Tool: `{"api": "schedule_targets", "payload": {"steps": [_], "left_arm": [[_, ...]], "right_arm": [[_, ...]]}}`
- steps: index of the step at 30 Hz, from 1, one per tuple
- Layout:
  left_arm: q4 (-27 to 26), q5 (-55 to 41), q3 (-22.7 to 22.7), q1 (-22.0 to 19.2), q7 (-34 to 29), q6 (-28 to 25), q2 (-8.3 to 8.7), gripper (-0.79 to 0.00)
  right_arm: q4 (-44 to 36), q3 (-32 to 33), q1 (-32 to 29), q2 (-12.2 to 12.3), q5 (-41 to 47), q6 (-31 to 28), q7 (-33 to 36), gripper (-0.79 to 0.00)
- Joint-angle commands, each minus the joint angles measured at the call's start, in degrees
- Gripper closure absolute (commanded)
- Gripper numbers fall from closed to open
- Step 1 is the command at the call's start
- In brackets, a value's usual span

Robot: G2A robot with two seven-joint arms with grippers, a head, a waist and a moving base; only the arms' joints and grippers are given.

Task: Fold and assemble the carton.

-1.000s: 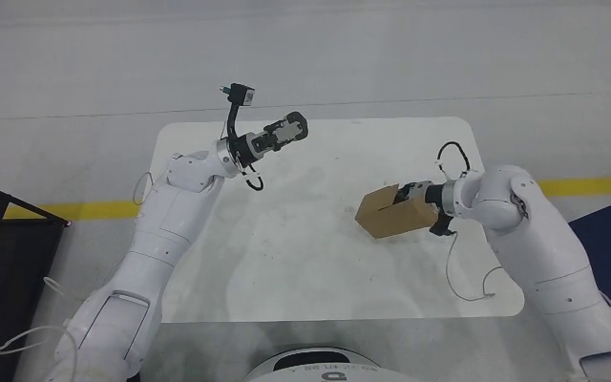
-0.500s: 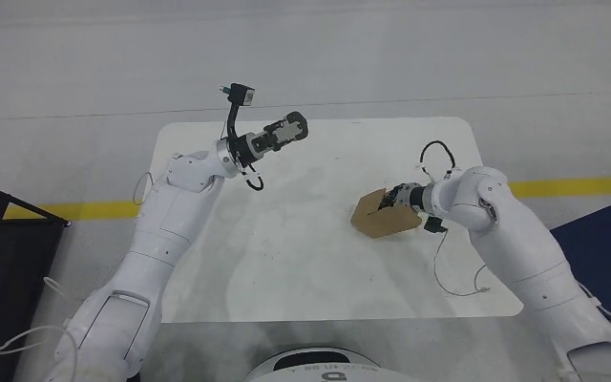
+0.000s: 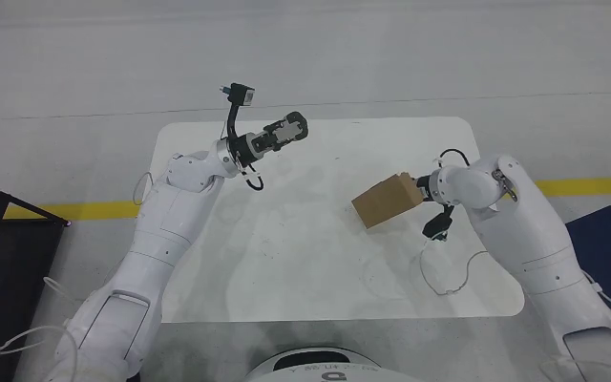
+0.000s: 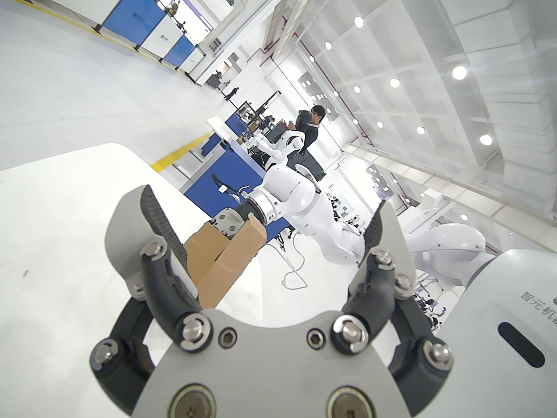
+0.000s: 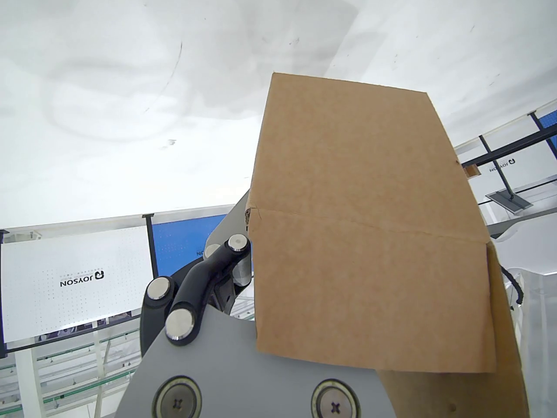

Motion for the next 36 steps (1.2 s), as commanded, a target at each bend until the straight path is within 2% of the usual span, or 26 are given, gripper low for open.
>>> {"api": "schedule_targets", "payload": {"steps": [1, 3, 4, 7, 10, 12, 13, 14, 15, 17, 26, 29, 36], "left_arm": [[0.0, 0.0, 0.0, 0.0, 0.0, 0.0, 0.00, -0.785], [0.0, 0.0, 0.0, 0.0, 0.0, 0.0, 0.00, -0.785], [0.0, 0.0, 0.0, 0.0, 0.0, 0.0, 0.00, -0.785], [0.0, 0.0, 0.0, 0.0, 0.0, 0.0, 0.00, -0.785], [0.0, 0.0, 0.0, 0.0, 0.0, 0.0, 0.00, -0.785], [0.0, 0.0, 0.0, 0.0, 0.0, 0.0, 0.00, -0.785], [0.0, 0.0, 0.0, 0.0, 0.0, 0.0, 0.00, -0.785], [0.0, 0.0, 0.0, 0.0, 0.0, 0.0, 0.00, -0.785], [0.0, 0.0, 0.0, 0.0, 0.0, 0.0, 0.00, -0.785], [0.0, 0.0, 0.0, 0.0, 0.0, 0.0, 0.00, -0.785], [0.0, 0.0, 0.0, 0.0, 0.0, 0.0, 0.00, -0.785], [0.0, 0.0, 0.0, 0.0, 0.0, 0.0, 0.00, -0.785], [0.0, 0.0, 0.0, 0.0, 0.0, 0.0, 0.00, -0.785]], "right_arm": [[0.3, 0.1, -0.2, 0.0, 0.1, -0.4, 0.4, 0.000], [2.1, 1.3, -0.9, -0.2, 1.7, -5.9, 2.8, 0.000], [3.4, 1.8, -0.9, -0.3, 4.0, -10.5, 0.8, 0.000], [4.8, 2.2, 0.1, -0.4, 0.0, -23.5, -3.4, 0.000], [3.8, 2.1, 0.3, -0.5, -1.4, -31.1, -7.1, 0.000], [3.0, 2.2, 0.0, -0.6, -0.1, -33.9, -10.0, 0.000], [2.7, 2.6, -0.3, -0.7, 1.1, -34.6, -10.7, -0.058], [2.4, 2.7, -0.5, -0.7, 1.1, -35.1, -11.0, -0.197], [1.9, 2.9, -0.8, -0.7, 1.6, -35.6, -11.5, -0.265], [1.4, 3.6, -1.3, -0.8, 2.6, -35.8, -11.3, -0.339], [1.1, 7.5, -4.0, -0.8, 10.3, -33.3, -11.1, -0.317], [2.0, 9.1, -4.6, -1.0, 16.3, -29.8, -12.0, -0.268], [4.2, 9.9, -5.7, -1.8, 27.5, -22.3, -15.8, -0.228]]}}
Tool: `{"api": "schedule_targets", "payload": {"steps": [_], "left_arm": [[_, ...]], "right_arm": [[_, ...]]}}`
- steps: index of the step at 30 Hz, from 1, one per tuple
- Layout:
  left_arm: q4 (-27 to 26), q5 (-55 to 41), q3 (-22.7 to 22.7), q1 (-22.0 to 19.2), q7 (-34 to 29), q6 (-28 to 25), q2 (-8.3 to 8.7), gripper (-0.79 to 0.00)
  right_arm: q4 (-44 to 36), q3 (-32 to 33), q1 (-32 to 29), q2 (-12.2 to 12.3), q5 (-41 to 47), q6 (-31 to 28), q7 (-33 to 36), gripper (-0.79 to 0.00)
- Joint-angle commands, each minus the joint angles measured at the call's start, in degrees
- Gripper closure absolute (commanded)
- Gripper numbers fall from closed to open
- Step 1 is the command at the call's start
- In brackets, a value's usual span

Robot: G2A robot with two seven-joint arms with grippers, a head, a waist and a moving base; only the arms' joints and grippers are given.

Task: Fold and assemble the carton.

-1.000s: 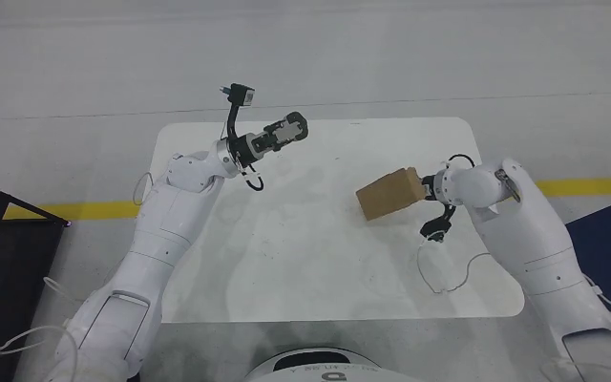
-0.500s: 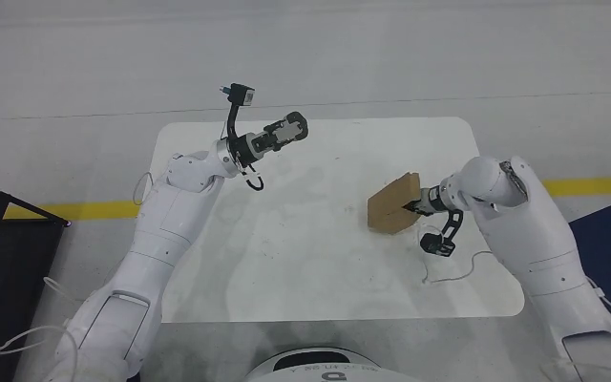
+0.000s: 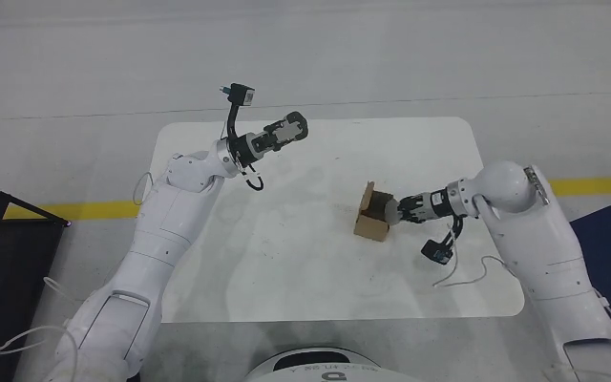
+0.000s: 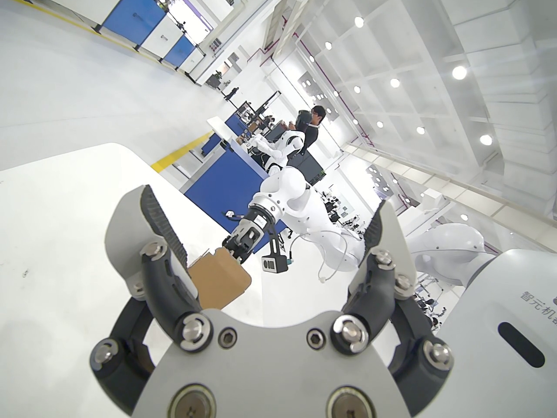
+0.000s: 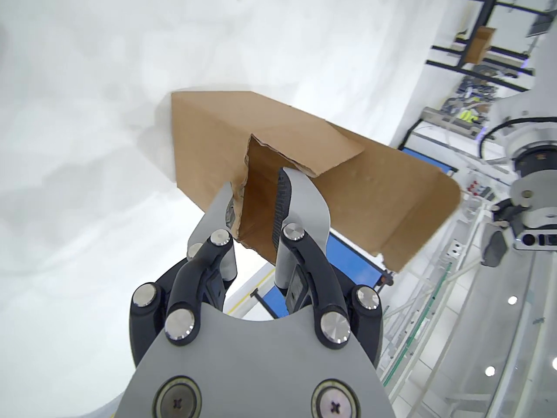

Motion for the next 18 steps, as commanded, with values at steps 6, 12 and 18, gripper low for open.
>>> {"api": "schedule_targets", "payload": {"steps": [6, 12, 18], "left_arm": [[0.0, 0.0, 0.0, 0.0, 0.0, 0.0, 0.00, -0.785], [0.0, 0.0, 0.0, 0.0, 0.0, 0.0, 0.00, -0.785], [0.0, 0.0, 0.0, 0.0, 0.0, 0.0, 0.00, -0.785]], "right_arm": [[-0.7, 5.0, -1.8, -5.4, 0.7, 9.8, -4.6, -0.277], [1.3, 14.7, -3.4, -9.2, 0.7, 15.0, -4.6, -0.299], [2.2, 20.3, -3.9, -13.5, 0.7, 12.2, -4.6, -0.785]]}}
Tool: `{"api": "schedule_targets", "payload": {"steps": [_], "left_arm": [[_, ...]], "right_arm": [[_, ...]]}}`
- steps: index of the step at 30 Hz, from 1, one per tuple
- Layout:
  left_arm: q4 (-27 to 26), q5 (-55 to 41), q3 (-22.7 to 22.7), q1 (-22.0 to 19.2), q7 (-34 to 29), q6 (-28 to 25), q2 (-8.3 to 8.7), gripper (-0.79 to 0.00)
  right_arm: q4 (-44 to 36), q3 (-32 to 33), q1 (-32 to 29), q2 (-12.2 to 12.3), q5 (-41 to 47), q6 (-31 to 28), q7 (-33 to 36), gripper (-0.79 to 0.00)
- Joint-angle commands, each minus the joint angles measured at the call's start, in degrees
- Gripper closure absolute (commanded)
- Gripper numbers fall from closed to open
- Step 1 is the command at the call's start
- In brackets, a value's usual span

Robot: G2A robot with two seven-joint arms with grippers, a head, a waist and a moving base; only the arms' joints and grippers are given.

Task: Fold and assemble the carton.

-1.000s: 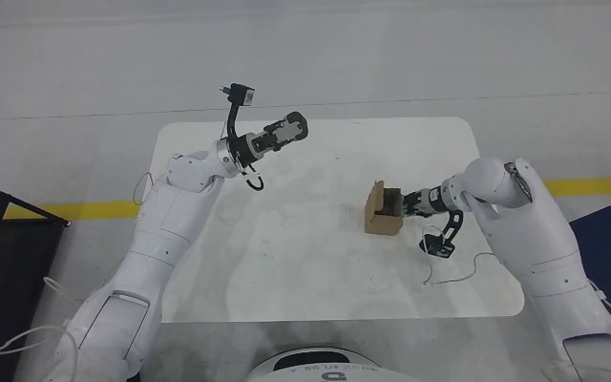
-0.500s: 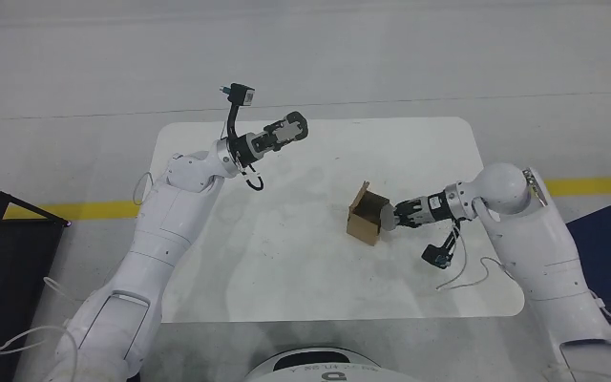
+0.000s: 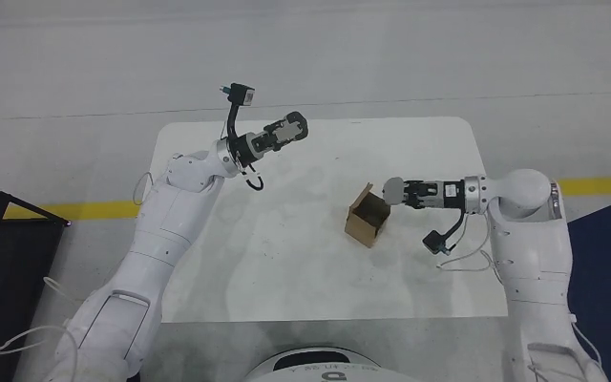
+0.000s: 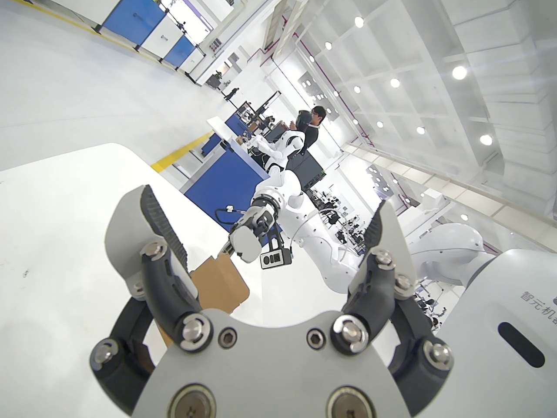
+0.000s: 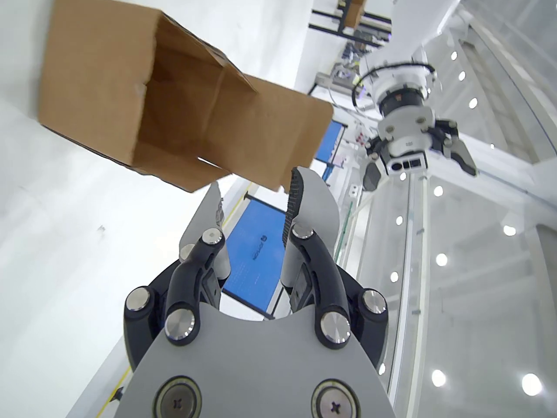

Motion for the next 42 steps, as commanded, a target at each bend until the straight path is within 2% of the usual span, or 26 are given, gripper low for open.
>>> {"api": "schedule_targets", "payload": {"steps": [1, 9, 11, 13, 38, 40, 42], "left_arm": [[0.0, 0.0, 0.0, 0.0, 0.0, 0.0, 0.00, -0.785], [0.0, 0.0, 0.0, 0.0, 0.0, 0.0, 0.00, -0.785], [0.0, 0.0, 0.0, 0.0, 0.0, 0.0, 0.00, -0.785], [0.0, 0.0, 0.0, 0.0, 0.0, 0.0, 0.00, -0.785], [0.0, 0.0, 0.0, 0.0, 0.0, 0.0, 0.00, -0.785], [0.0, 0.0, 0.0, 0.0, 0.0, 0.0, 0.00, -0.785], [0.0, 0.0, 0.0, 0.0, 0.0, 0.0, 0.00, -0.785]], "right_arm": [[0.0, -0.7, 0.0, 0.4, 0.0, 0.1, 0.0, -0.785], [0.0, -0.8, -0.1, 0.3, 0.0, 0.0, 0.2, -0.785], [1.5, -1.2, 0.2, -0.7, 0.0, -4.3, 0.0, -0.785], [4.2, 2.5, 2.9, -3.3, 0.0, -11.8, 0.0, -0.785], [4.2, 2.5, 2.9, -3.3, 0.0, -11.8, 0.0, -0.785], [4.1, 3.1, 2.2, -3.2, -0.4, -10.6, 2.9, -0.785], [2.1, 5.4, 1.3, -2.8, -3.6, -6.6, 9.9, -0.785]]}}
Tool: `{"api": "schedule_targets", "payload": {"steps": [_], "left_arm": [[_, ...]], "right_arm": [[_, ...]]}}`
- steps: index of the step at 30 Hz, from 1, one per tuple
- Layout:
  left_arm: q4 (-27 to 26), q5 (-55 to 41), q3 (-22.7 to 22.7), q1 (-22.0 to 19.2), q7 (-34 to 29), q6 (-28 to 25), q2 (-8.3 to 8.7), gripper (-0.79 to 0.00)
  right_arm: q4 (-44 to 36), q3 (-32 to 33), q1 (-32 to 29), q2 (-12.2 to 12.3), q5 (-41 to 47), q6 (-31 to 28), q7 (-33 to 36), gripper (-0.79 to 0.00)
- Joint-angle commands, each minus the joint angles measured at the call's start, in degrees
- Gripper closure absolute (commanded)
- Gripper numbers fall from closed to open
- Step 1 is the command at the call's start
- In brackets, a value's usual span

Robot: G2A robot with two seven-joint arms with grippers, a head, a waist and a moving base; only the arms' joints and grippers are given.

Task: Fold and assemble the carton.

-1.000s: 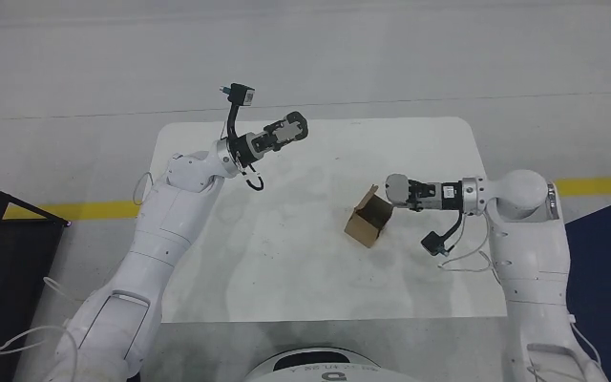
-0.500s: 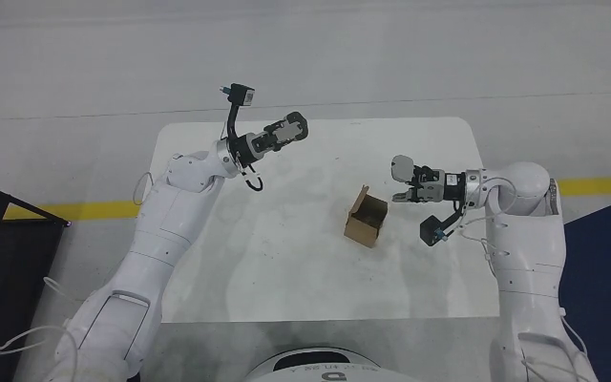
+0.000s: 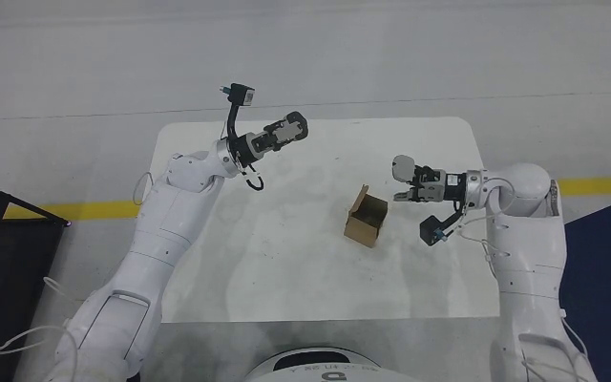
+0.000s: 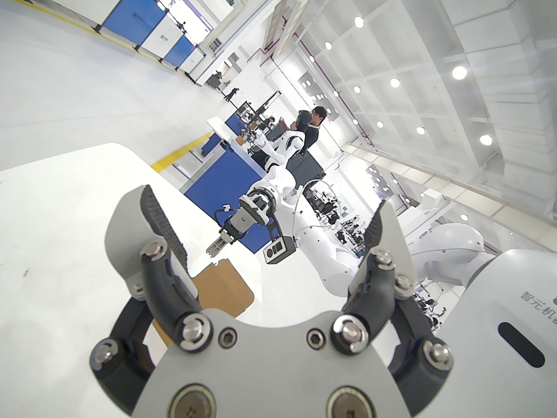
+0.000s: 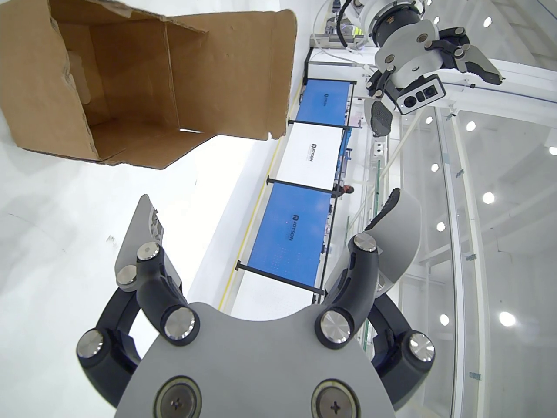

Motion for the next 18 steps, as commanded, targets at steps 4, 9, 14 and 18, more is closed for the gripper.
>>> {"api": "schedule_targets", "payload": {"steps": [4, 9, 14, 18], "left_arm": [[0.0, 0.0, 0.0, 0.0, 0.0, 0.0, 0.00, -0.785], [0.0, 0.0, 0.0, 0.0, 0.0, 0.0, 0.00, -0.785], [0.0, 0.0, 0.0, 0.0, 0.0, 0.0, 0.00, -0.785], [0.0, 0.0, 0.0, 0.0, 0.0, 0.0, 0.00, -0.785]], "right_arm": [[-7.9, 5.7, -4.4, 1.1, -7.8, 12.6, 11.7, -0.785], [-15.3, 8.7, -9.7, 2.1, -22.2, 25.9, 22.9, -0.785], [-14.8, 8.1, -11.1, 2.0, -26.7, 23.6, 30.6, -0.785], [-14.8, 8.1, -11.1, 2.0, -26.7, 23.6, 30.6, -0.785]]}}
